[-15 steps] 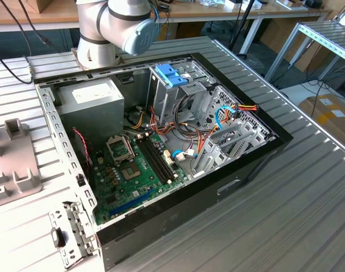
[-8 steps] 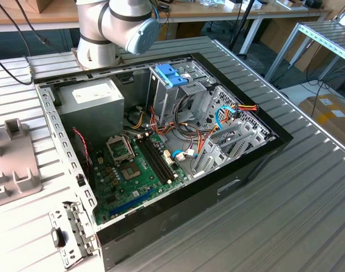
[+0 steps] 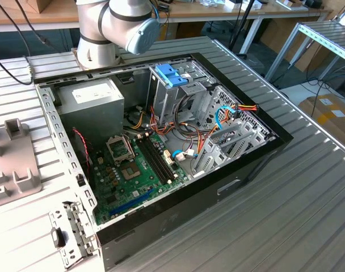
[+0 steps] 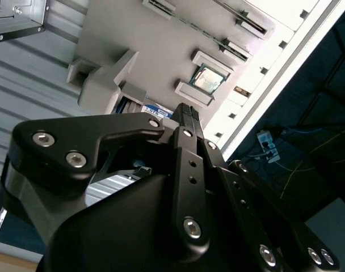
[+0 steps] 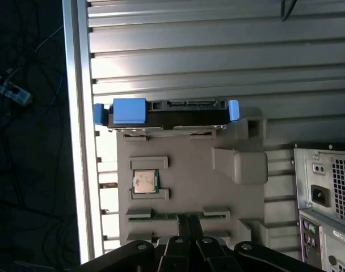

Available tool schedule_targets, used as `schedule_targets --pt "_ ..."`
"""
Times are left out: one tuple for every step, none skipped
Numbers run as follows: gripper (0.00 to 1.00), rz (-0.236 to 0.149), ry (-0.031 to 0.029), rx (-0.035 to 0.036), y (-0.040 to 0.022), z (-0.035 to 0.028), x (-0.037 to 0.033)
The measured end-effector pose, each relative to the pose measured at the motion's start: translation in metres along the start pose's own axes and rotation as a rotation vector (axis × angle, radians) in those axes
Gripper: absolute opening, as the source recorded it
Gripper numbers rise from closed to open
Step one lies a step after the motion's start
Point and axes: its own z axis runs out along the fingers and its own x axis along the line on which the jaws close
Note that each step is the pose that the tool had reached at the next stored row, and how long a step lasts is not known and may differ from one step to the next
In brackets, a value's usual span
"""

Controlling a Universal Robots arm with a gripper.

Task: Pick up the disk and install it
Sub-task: 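Reach for the disk, then pick up the disk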

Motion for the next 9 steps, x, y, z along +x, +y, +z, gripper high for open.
schedule_targets --pt "0.11 0.000 0.0000 0.0001 -0.0002 0.0000 0.0000" --pt "0.11 0.000 0.0000 0.0001 -0.0004 0.0000 0.0000" --pt "0.11 0.000 0.0001 0.0001 -0.0005 0.0000 0.0000" --pt "0.11 0.000 0.0000 0.0000 -0.0009 0.0000 -0.0001" --pt "0.11 0.000 0.0000 0.0000 -0.0012 0.0000 -0.0001" --pt "0.11 -0.003 0.0000 0.0000 -0.0012 0.0000 -0.0001" --pt "0.11 -0.008 0.0000 -0.0002 -0.0012 0.0000 -0.0001" --pt "0.11 -0.012 0.0000 -0.0003 -0.0012 0.0000 -0.0001" --pt "0.11 -0.016 0.0001 -0.0004 -0.0012 0.0000 -0.0001"
